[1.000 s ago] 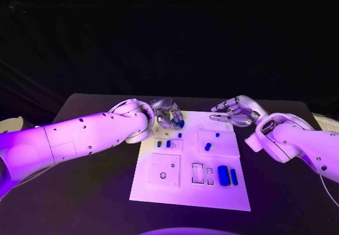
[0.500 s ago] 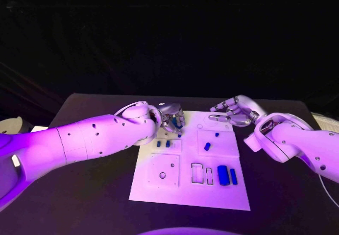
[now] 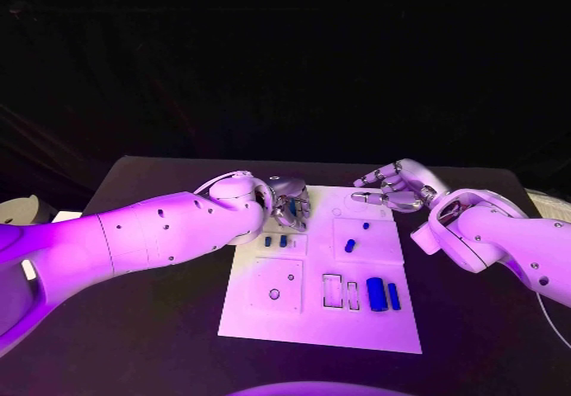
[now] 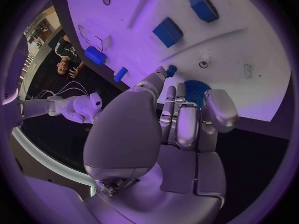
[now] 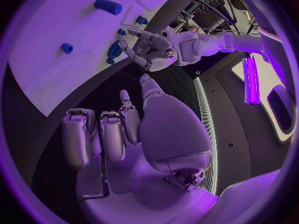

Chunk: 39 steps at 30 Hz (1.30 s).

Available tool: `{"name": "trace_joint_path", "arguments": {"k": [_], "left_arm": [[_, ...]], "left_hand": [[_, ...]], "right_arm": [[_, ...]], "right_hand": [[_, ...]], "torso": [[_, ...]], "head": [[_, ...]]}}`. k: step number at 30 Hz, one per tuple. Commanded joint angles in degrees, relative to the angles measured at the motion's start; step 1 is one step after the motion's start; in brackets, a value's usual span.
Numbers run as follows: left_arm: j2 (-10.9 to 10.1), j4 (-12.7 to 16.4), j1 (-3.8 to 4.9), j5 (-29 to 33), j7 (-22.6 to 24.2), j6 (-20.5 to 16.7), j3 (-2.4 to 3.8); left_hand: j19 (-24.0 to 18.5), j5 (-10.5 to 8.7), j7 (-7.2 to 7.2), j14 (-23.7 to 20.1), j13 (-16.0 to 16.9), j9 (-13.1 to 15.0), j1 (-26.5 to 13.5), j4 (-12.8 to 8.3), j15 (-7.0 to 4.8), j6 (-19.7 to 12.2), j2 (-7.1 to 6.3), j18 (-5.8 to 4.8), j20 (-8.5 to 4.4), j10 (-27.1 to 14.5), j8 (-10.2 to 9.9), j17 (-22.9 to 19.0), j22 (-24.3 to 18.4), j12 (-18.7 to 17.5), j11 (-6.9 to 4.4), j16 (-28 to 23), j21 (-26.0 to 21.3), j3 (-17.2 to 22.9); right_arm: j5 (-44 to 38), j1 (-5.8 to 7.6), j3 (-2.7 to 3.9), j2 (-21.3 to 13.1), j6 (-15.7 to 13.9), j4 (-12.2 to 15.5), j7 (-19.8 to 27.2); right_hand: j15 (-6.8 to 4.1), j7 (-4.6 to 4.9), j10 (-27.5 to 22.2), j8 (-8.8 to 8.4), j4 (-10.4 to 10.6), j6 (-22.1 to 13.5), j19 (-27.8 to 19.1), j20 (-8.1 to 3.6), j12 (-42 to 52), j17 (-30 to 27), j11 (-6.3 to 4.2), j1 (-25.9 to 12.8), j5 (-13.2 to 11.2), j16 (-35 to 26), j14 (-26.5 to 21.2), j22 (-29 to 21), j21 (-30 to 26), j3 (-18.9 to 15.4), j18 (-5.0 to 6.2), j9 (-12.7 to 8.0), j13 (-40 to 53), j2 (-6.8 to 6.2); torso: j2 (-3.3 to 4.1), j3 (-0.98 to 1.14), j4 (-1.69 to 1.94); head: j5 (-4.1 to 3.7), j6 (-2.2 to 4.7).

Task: Assemble the parts on the task board

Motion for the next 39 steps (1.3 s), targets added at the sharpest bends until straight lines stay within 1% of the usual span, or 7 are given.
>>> {"name": "trace_joint_path", "arguments": {"k": [1, 7, 15, 25, 31, 35, 39], "left_arm": [[0.38, -0.20, -0.16, -0.72, -0.77, 1.97, 0.02], [0.72, -0.31, -0.69, -0.56, -0.67, 2.34, 0.03], [0.97, -0.43, -1.07, -0.50, -1.11, 3.25, 0.03], [1.20, -0.71, -1.19, -0.49, -2.23, 4.52, 0.04], [1.33, -1.09, -1.22, -0.49, -2.91, 4.72, 0.04], [1.32, -1.17, -1.23, -0.49, -2.60, 4.08, 0.04], [1.15, -0.88, -1.23, -0.05, -1.64, 2.32, 0.14]], "left_hand": [[0.45, -0.14, 0.00, 1.76, -0.34, -0.20, 0.57, -0.07, -0.42, 0.57, 0.88, -0.86, -0.17, 0.81, -0.30, -0.14, 0.40, -0.48, -0.05, -0.18, 0.56, 0.18], [0.63, -0.05, -0.03, 1.88, -1.24, -0.72, 1.84, -0.54, -0.56, 1.18, 1.81, -1.00, -0.30, 2.17, -0.87, -0.46, 1.15, -1.67, -0.18, -0.06, 1.30, 2.04], [0.68, 0.03, -0.16, 1.93, -2.25, -1.25, 2.92, -1.26, -0.74, 2.40, 2.36, -1.08, -0.46, 4.08, -1.43, -0.70, 1.74, -3.29, -0.38, 0.19, 1.79, 5.21], [0.66, -0.01, -0.12, 1.92, -3.16, -1.87, 2.69, -2.29, -0.76, 3.32, 1.91, -1.16, -0.53, 5.73, -2.25, -0.96, 2.37, -5.04, -0.45, 0.51, 2.26, 8.82], [0.68, 0.03, 0.07, 1.90, -3.47, -2.18, 3.06, -3.35, -0.73, 3.56, 2.00, -1.24, -0.53, 6.26, -2.71, -1.04, 2.81, -5.81, -0.36, 0.70, 2.63, 11.02], [0.73, 0.02, 0.25, 1.94, -3.59, -2.34, 3.29, -4.18, -0.63, 3.80, 2.01, -1.32, -0.50, 6.66, -2.94, -0.94, 3.23, -6.20, -0.26, 0.93, 3.04, 12.49], [0.70, -0.01, 0.63, 1.90, -3.90, -2.74, 2.60, -5.20, -0.27, 3.70, 1.36, -1.39, -0.31, 6.68, -3.63, -1.20, 3.63, -7.42, 0.14, 1.05, 3.34, 14.57]], "right_arm": [[-0.28, -0.04, 0.00, 0.08, 0.59, 0.07, 0.52], [-0.28, -0.04, 0.00, 0.12, 0.62, 0.06, 0.52], [-0.29, -0.04, 0.01, 0.12, 0.65, 0.08, 0.52], [-0.28, -0.04, 0.01, 0.12, 0.67, 0.09, 0.52], [-0.28, -0.04, 0.01, 0.14, 0.68, 0.10, 0.52], [-0.28, -0.04, 0.01, 0.16, 0.68, 0.10, 0.53], [-0.28, -0.04, 0.01, 0.21, 0.68, 0.10, 0.56]], "right_hand": [[-0.26, 0.04, 0.08, -0.06, -0.30, 0.49, 0.86, -0.26, -0.36, 10.90, -0.31, 0.26, 0.23, -0.17, 4.99, 3.78, -0.32, -0.18, 0.34, 0.08, 4.93, 0.30], [-0.26, 0.05, 0.10, -0.06, -0.33, 0.50, 0.87, -0.26, -0.31, 10.94, -0.31, 0.29, 0.32, -0.15, 5.00, 3.82, -0.31, -0.19, 0.34, 0.08, 4.96, 0.35], [-0.26, 0.05, 0.10, -0.06, -0.33, 0.50, 0.87, -0.26, -0.31, 10.94, -0.31, 0.29, 0.32, -0.15, 5.00, 3.82, -0.31, -0.19, 0.34, 0.08, 4.96, 0.35], [-0.26, 0.05, 0.10, -0.06, -0.33, 0.50, 0.87, -0.26, -0.31, 10.94, -0.31, 0.29, 0.32, -0.15, 5.00, 3.82, -0.31, -0.19, 0.34, 0.08, 4.96, 0.35], [-0.26, 0.05, 0.10, -0.06, -0.33, 0.50, 0.87, -0.26, -0.31, 10.94, -0.31, 0.29, 0.32, -0.15, 5.00, 3.82, -0.31, -0.19, 0.34, 0.08, 4.96, 0.35], [-0.26, 0.05, 0.10, -0.06, -0.33, 0.50, 0.87, -0.26, -0.31, 10.94, -0.31, 0.29, 0.32, -0.15, 5.00, 3.82, -0.31, -0.19, 0.34, 0.08, 4.96, 0.35], [-0.26, 0.05, 0.10, -0.06, -0.33, 0.50, 0.87, -0.26, -0.31, 10.94, -0.31, 0.29, 0.32, -0.15, 5.00, 3.82, -0.31, -0.19, 0.34, 0.08, 4.96, 0.35]], "torso": [[0.01, 0.00, -0.04], [0.04, -0.02, -0.12], [0.01, 0.03, 0.01], [0.00, 0.00, -0.03], [-0.01, 0.02, 0.00], [0.00, 0.01, 0.01], [-0.01, 0.01, 0.00]], "head": [[-0.02, -0.02], [-0.09, -0.05], [-0.10, -0.23], [-0.09, -0.31], [-0.11, -0.34], [-0.14, -0.35], [-0.11, -0.31]]}}
